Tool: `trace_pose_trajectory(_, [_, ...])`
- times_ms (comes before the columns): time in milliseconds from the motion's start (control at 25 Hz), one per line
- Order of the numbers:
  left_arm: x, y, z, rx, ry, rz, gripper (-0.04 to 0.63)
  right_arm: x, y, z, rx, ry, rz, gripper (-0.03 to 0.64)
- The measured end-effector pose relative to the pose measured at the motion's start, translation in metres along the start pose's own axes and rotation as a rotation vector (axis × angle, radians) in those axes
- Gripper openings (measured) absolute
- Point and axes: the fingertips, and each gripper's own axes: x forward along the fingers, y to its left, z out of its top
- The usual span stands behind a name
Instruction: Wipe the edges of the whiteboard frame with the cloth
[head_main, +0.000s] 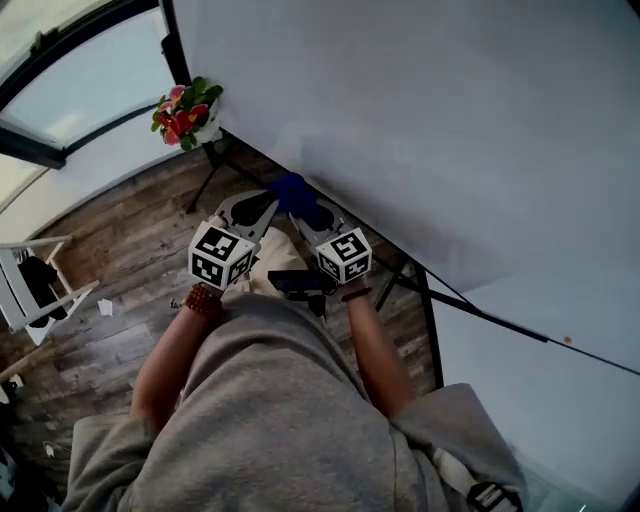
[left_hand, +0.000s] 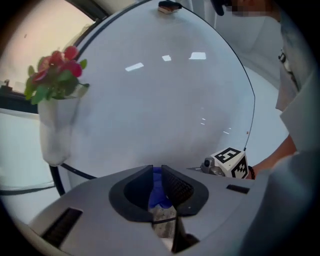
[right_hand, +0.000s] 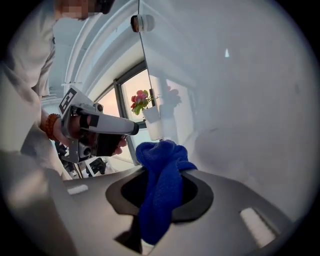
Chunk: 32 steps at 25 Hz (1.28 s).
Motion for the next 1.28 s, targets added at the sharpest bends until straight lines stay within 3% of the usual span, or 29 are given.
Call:
trace_pose_trajectory(280, [0.044, -0.090, -0.035, 0.078, 0.117, -0.206, 0.058, -0.111, -0.027, -0.033, 0.124, -0.050, -0.232, 0.114])
trace_pose_trajectory(480, [0.070, -0.143, -0.050, 0.166, 0.170, -0.282, 0.058, -0.180, -0.031, -0.037, 0.125, -0.121, -0.291, 0.114])
trace_pose_trajectory(720, [0.091, -0.217, -0.039, 0.235, 0.083, -0.231, 0.058, -0.252, -0.038, -0.031, 0.141, -0.269, -0.263, 0.114])
trace_pose_trajectory(960, [0.086, -0.302, -0.036, 0.233, -0.028, -0.148, 0.058, -0.354, -0.029, -0.009, -0.054, -0.307, -0.182, 0.115])
trace_pose_trajectory(1280, [0.095, -0.406, -0.013, 0.333, -0.152, -0.171, 0.058, -0.492, -0.041, 0.029, -0.271, -0.363, -0.319, 0.115])
